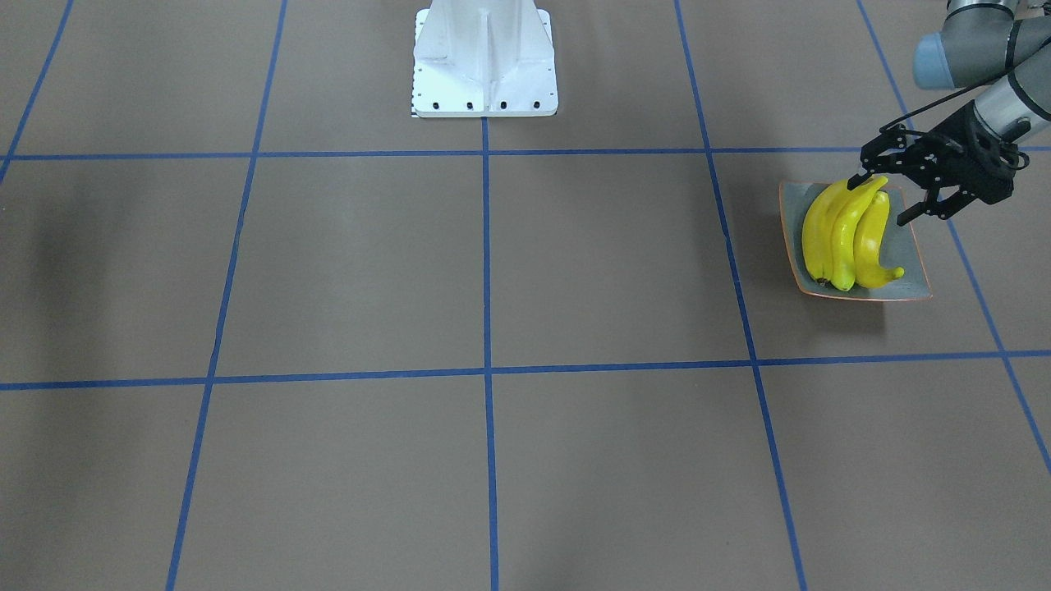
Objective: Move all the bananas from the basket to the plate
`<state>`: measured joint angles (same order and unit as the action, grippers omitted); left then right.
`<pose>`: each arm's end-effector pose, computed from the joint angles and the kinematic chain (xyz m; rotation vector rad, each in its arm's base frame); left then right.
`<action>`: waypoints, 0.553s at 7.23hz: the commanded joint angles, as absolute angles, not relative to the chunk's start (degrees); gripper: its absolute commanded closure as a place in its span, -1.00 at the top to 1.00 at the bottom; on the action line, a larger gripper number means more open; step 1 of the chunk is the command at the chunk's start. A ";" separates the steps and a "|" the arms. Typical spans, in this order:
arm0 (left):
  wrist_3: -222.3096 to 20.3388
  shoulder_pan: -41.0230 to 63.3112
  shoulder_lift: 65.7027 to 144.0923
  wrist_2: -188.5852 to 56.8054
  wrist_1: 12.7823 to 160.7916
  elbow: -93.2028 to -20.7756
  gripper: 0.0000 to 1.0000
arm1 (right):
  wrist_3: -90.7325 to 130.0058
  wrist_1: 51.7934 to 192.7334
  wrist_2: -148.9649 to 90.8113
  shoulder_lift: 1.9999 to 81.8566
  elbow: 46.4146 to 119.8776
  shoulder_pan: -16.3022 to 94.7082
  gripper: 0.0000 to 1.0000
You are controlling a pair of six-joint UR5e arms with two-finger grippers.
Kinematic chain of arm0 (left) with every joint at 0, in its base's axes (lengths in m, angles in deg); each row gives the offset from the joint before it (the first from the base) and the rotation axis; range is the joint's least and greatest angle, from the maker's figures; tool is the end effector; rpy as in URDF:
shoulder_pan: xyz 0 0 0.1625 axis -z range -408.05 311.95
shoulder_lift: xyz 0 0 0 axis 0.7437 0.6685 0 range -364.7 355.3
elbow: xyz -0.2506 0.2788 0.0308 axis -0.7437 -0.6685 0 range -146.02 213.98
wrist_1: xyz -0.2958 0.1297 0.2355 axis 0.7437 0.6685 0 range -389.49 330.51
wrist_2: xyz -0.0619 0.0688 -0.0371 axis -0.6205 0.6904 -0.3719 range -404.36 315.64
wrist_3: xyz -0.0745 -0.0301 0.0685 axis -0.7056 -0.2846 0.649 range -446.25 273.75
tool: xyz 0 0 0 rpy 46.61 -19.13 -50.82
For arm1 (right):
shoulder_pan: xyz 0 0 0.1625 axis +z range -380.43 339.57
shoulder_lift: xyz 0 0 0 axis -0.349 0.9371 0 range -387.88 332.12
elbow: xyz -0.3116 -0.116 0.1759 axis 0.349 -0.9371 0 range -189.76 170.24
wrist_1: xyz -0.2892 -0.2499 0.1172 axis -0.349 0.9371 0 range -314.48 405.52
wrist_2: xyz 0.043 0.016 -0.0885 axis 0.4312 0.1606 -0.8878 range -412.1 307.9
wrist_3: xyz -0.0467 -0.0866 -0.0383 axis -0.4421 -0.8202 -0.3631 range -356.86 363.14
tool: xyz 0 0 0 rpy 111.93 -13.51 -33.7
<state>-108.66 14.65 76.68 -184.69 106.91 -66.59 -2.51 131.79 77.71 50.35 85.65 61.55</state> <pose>0.1541 -0.4120 0.4919 0.3692 1.0822 0.4461 -0.0130 -0.5625 0.4596 0.3374 -0.6974 -0.3534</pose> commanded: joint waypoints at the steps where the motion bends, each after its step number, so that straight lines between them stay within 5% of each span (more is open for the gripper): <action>1: -109.11 14.97 77.22 -184.46 107.00 -66.65 0.99 | -6.70 127.73 77.80 57.60 86.21 61.66 1.00; 4: -109.11 15.40 77.22 -184.45 107.35 -66.74 0.99 | -16.60 119.09 77.80 71.31 86.04 65.24 1.00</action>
